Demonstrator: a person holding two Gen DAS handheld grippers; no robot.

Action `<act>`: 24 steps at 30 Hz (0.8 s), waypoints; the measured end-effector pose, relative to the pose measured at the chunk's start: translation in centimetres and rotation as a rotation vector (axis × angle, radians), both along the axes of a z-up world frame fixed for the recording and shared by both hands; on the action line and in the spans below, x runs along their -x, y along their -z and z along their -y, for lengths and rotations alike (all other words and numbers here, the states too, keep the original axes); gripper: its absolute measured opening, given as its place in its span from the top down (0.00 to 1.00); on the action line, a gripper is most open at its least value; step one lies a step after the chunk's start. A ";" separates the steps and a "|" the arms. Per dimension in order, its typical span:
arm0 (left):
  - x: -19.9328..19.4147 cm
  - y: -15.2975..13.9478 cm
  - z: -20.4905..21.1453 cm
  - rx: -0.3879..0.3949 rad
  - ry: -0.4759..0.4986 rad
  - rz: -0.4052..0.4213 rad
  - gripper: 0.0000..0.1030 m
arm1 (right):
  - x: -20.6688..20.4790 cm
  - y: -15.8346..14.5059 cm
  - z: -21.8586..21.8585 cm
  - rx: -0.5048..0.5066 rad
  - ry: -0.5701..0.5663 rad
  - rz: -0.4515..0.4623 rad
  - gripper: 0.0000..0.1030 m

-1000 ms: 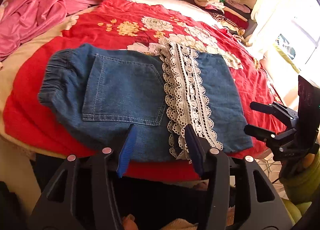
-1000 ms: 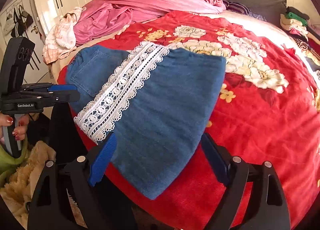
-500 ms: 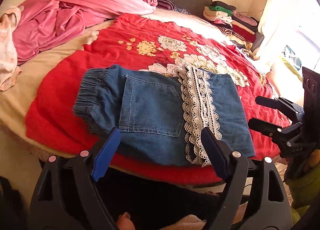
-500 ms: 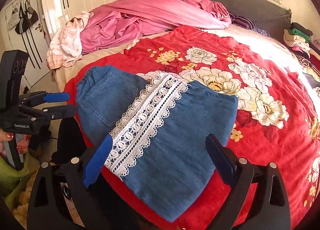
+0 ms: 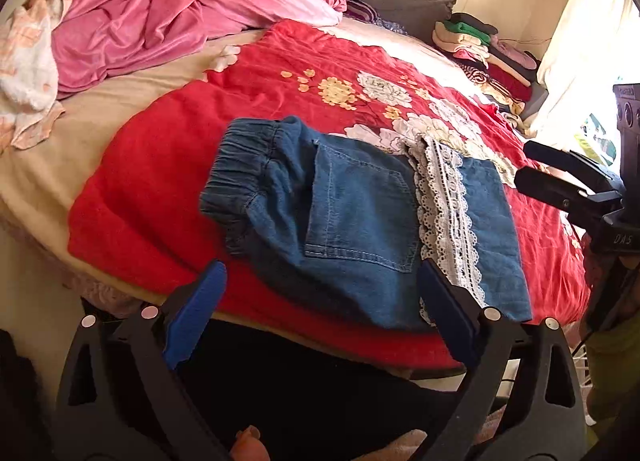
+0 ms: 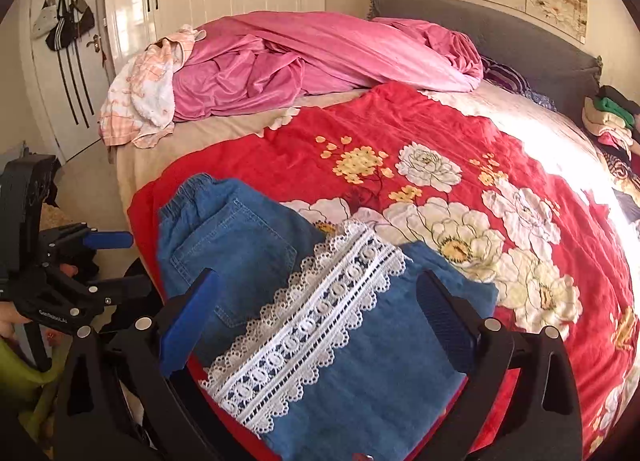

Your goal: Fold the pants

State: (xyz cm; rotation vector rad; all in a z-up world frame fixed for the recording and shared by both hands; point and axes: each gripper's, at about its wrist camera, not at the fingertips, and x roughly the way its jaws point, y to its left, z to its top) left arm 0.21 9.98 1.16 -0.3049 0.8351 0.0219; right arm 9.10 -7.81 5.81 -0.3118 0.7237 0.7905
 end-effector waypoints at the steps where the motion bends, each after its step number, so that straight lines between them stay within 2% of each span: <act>1: 0.0 0.3 -0.5 0.008 -0.012 -0.007 0.13 | -0.3 -0.1 -0.6 0.001 -0.017 0.005 0.05; 5: -0.3 1.6 -2.7 0.049 -0.075 -0.028 0.13 | -2.3 -0.1 -4.0 0.003 -0.103 -0.042 0.05; 8: -0.4 2.2 -4.1 0.106 -0.089 -0.010 0.13 | -3.6 0.2 -6.6 0.020 -0.174 -0.079 0.05; 12: -1.2 2.8 -5.2 0.156 -0.097 -0.009 0.33 | -5.0 1.2 -10.3 0.060 -0.266 -0.120 0.05; 13: -1.5 3.1 -5.4 0.185 -0.092 -0.005 0.35 | -5.3 1.5 -11.1 0.061 -0.284 -0.135 0.05; 15: -1.9 3.8 -5.8 0.235 -0.090 -0.010 0.48 | -6.0 2.2 -13.0 0.071 -0.335 -0.182 0.05; 17: -2.2 4.2 -5.7 0.248 -0.080 -0.008 0.55 | -6.2 2.7 -14.7 0.089 -0.376 -0.204 0.05; 24: -2.6 5.5 -5.9 0.260 -0.077 -0.019 0.55 | -5.8 5.3 -20.3 0.185 -0.542 -0.246 0.06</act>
